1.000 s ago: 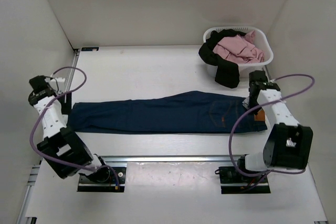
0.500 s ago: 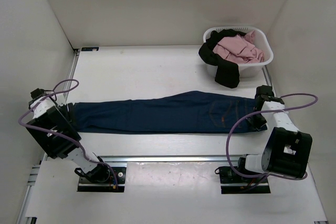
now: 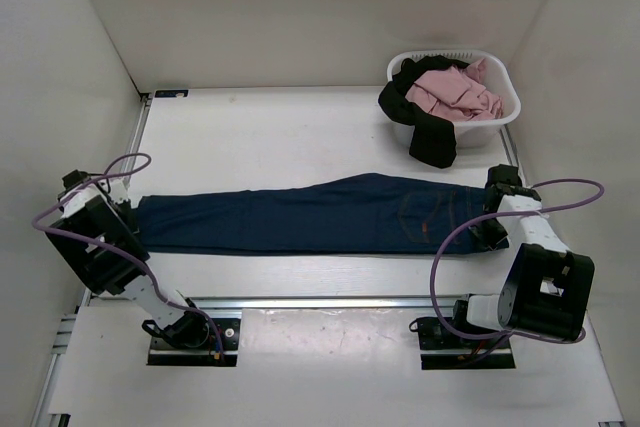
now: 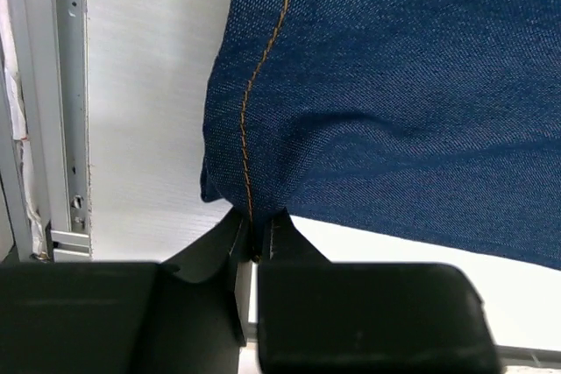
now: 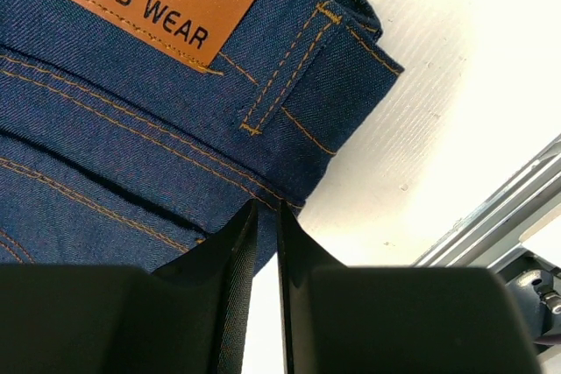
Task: Fold and stack the trousers
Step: Fold the trousers
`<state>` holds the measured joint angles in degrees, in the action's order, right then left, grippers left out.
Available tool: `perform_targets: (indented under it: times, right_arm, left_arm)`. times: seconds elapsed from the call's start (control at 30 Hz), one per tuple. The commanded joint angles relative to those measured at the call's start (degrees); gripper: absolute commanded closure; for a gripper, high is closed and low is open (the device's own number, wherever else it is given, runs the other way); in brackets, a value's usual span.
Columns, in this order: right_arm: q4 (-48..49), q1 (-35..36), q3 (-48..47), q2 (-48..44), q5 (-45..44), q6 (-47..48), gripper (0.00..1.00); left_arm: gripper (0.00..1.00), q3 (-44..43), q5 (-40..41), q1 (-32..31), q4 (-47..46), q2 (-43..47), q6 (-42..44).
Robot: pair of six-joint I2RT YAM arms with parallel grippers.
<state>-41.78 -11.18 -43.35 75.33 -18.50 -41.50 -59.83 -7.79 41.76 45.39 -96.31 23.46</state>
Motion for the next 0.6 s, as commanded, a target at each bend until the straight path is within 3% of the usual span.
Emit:
perform_targets:
  times: [0.0, 0.27, 0.4, 0.57]
  right_arm:
    - [0.56, -0.16, 0.02, -1.24, -1.1, 0.89, 0.81]
    - [1.09, -0.16, 3.62, 3.15, -2.5, 0.89, 0.81]
    - [1.61, -0.16, 4.24, 7.28, -3.12, 0.89, 0.81]
    - [2.66, -0.16, 4.24, 8.61, -3.12, 0.36, 0.81]
  left_arm:
    - [0.86, -2.3, -0.22, -1.15, -1.0, 0.95, 0.0]
    - [0.86, -7.13, 3.93, -9.23, -0.3, 7.71, 1.05]
    - [0.86, -11.44, 1.46, -18.61, 1.55, 10.61, 1.59]
    - [0.86, -18.99, 4.54, -25.15, 1.55, 12.2, 2.29]
